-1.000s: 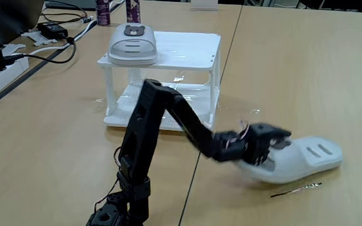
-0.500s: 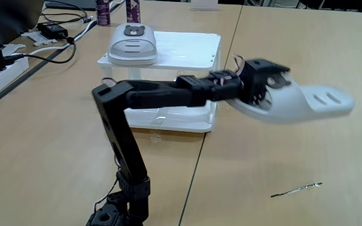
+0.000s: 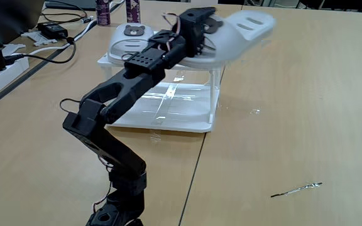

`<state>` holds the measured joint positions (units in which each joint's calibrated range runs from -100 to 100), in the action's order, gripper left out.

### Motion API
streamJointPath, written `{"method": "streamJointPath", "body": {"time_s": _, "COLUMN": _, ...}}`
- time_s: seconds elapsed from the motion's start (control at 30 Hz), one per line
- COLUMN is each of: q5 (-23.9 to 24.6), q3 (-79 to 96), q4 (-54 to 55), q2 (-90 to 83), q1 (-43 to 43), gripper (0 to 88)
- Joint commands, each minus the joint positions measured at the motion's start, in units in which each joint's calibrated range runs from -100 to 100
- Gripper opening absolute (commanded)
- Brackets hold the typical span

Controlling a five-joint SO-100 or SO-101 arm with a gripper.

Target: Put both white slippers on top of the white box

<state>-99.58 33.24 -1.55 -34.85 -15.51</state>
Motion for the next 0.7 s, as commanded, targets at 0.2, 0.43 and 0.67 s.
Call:
{"method": "streamJointPath", "body": {"time_s": 0.2, "q5": -0.42, "q3": -15.34, "q4": 0.42, "q2": 10.07, "q1": 13.29, "gripper": 0.8}}
{"method": "streamJointPath", "body": {"time_s": 0.43, "q5": -0.42, "q3": -31.3, "q4": 0.42, "q2": 25.46, "q1": 13.37, "gripper": 0.8}}
{"method": "streamJointPath", "body": {"time_s": 0.67, "q5": -0.42, "q3": -46.46, "q4": 0.42, "q2": 38.76, "q1": 13.37, "gripper": 0.8}}
